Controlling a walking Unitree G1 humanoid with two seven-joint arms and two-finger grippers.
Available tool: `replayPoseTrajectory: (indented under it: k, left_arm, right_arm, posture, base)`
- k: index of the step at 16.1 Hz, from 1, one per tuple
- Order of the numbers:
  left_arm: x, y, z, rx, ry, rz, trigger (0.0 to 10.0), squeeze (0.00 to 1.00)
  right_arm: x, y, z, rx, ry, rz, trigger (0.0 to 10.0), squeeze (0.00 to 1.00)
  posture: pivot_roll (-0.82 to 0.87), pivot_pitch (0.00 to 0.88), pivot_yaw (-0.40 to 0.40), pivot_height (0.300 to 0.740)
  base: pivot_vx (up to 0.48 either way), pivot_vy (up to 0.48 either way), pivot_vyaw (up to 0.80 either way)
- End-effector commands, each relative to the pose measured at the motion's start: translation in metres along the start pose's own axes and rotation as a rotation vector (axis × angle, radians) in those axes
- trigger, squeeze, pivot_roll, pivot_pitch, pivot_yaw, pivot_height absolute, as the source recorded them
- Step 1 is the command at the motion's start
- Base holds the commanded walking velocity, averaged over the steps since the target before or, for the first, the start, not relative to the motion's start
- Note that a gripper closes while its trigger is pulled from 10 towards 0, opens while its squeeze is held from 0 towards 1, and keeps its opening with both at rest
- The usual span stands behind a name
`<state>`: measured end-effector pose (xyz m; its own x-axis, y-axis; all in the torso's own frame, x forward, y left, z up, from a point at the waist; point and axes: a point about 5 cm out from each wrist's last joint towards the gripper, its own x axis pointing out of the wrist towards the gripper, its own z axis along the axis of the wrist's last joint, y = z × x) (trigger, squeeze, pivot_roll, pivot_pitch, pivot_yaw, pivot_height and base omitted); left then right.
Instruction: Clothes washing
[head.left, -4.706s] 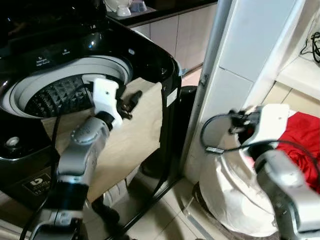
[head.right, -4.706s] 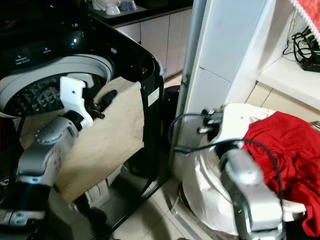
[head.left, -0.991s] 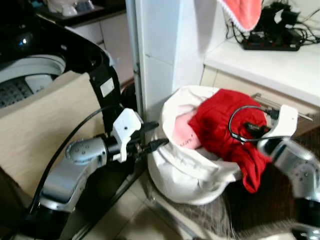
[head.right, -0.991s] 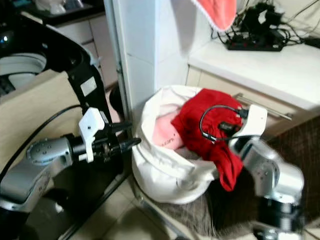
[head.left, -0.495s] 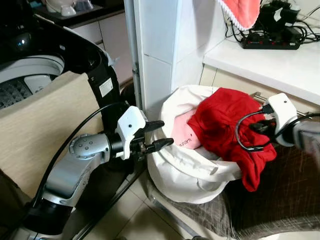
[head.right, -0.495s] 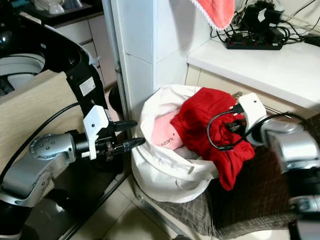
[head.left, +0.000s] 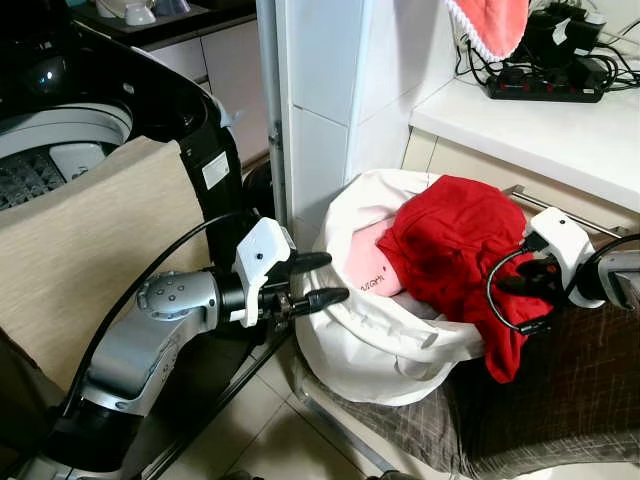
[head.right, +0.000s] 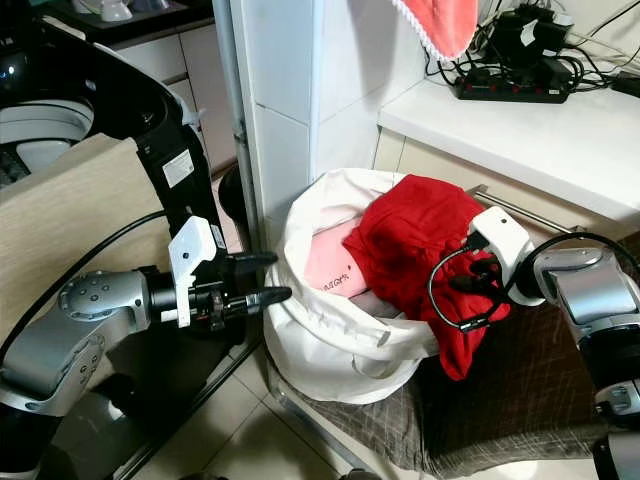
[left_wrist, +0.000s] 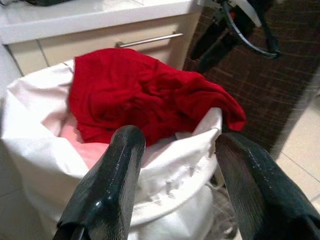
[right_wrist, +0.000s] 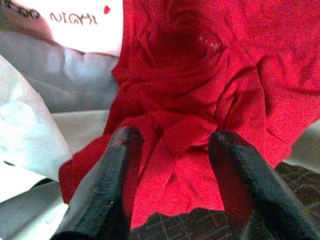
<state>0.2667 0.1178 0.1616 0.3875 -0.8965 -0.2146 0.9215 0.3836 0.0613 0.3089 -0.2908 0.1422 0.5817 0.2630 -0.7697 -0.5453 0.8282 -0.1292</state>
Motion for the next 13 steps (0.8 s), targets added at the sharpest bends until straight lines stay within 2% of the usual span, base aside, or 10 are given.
replayPoseTrajectory:
  k: [1, 4, 5, 6, 9, 10, 11, 12, 13]
  left_arm:
    - [0.001, -0.005, 0.004, 0.001, -0.013, -0.029, 10.0, 0.0]
    - [0.003, -0.008, 0.002, 0.002, 0.002, -0.043, 10.0, 0.0]
    - [0.003, -0.01, 0.001, -0.004, 0.006, -0.064, 10.0, 0.0]
    - [0.004, -0.012, 0.001, -0.01, 0.013, -0.082, 10.0, 0.0]
    - [0.003, -0.017, 0.0, -0.025, 0.038, -0.127, 10.0, 0.0]
    - [0.003, -0.018, 0.0, -0.032, 0.033, -0.136, 10.0, 0.0]
    - [0.003, -0.019, 0.001, -0.038, 0.028, -0.143, 10.0, 0.0]
    - [0.003, -0.019, 0.001, -0.04, 0.026, -0.145, 10.0, 0.0]
    - [0.003, -0.019, 0.001, -0.04, 0.027, -0.144, 10.0, 0.0]
  right_arm:
    - [-0.003, -0.004, 0.001, -0.036, 0.016, -0.007, 10.0, 1.0]
    - [-0.002, -0.004, -0.003, -0.038, 0.035, -0.016, 10.0, 1.0]
    - [0.0, -0.001, -0.007, -0.03, 0.055, 0.02, 10.0, 0.57]
    - [0.003, 0.001, -0.009, -0.002, 0.048, 0.034, 10.0, 0.0]
    - [0.007, 0.002, -0.02, 0.01, 0.07, 0.045, 10.0, 0.0]
    - [0.008, 0.003, -0.023, 0.023, 0.079, 0.058, 9.7, 0.0]
    - [0.008, 0.003, -0.026, 0.026, 0.091, 0.057, 4.9, 0.0]
    - [0.009, 0.003, -0.028, 0.03, 0.099, 0.057, 3.2, 0.0]
    - [0.01, 0.003, -0.031, 0.033, 0.114, 0.057, 0.0, 0.0]
  posture:
    - [-0.17, 0.006, 0.003, 0.74]
    - [-0.17, 0.0, 0.006, 0.74]
    - [-0.17, 0.0, 0.005, 0.74]
    - [-0.17, 0.0, 0.005, 0.74]
    - [-0.17, 0.0, 0.005, 0.74]
    - [-0.17, 0.0, 0.006, 0.74]
    - [-0.17, 0.0, 0.006, 0.74]
    - [-0.17, 0.0, 0.006, 0.74]
    - [-0.17, 0.0, 0.007, 0.74]
  base:
    - [0.0, 0.0, 0.0]
    - [0.0, 0.0, 0.0]
    - [0.0, 0.0, 0.0]
    - [0.0, 0.0, 0.0]
    - [0.0, 0.0, 0.0]
    - [0.0, 0.0, 0.0]
    - [0.0, 0.0, 0.0]
    - [0.0, 0.0, 0.0]
    - [0.0, 0.0, 0.0]
